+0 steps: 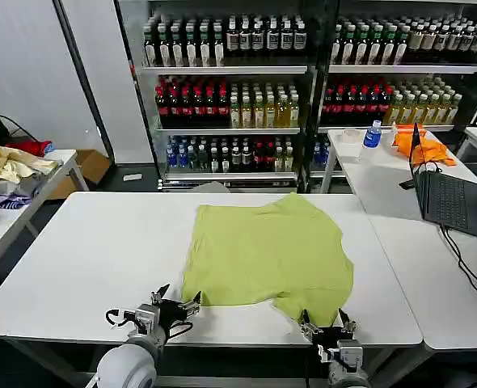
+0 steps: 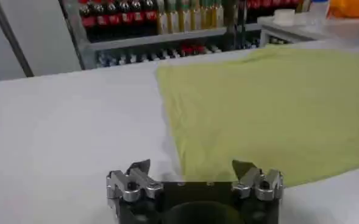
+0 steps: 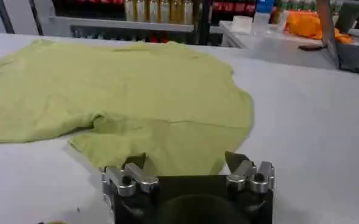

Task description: Fold and organize the clothes.

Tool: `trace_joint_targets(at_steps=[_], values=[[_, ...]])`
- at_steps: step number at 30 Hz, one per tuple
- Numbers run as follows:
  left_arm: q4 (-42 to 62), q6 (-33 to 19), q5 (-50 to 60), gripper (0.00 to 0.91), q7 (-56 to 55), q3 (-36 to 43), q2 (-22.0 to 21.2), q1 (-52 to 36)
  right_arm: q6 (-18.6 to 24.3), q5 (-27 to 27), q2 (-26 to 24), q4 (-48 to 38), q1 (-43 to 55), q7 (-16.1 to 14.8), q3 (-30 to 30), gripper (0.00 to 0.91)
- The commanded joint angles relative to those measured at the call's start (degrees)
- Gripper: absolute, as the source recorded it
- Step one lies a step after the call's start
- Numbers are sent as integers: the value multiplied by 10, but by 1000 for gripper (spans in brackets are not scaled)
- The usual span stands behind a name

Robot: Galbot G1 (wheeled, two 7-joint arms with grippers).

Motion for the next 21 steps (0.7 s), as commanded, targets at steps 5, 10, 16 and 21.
trace_joint_targets(at_steps=[5,10,16,21], values=[[21,7,-8,20,22,10,9,0,-7,10,2,-10,-3,10,-7,0],[10,6,-11,20,28,5,7,15,-7,12,1,-3,-9,10,-6,0],[-5,5,-28,20,31,-7,6,23,-2,12,-1,14,-24,4,-6,0],[-30,5,-48,20,31,-27,7,34,13,10,-3,37,-44,-1,-4,0]])
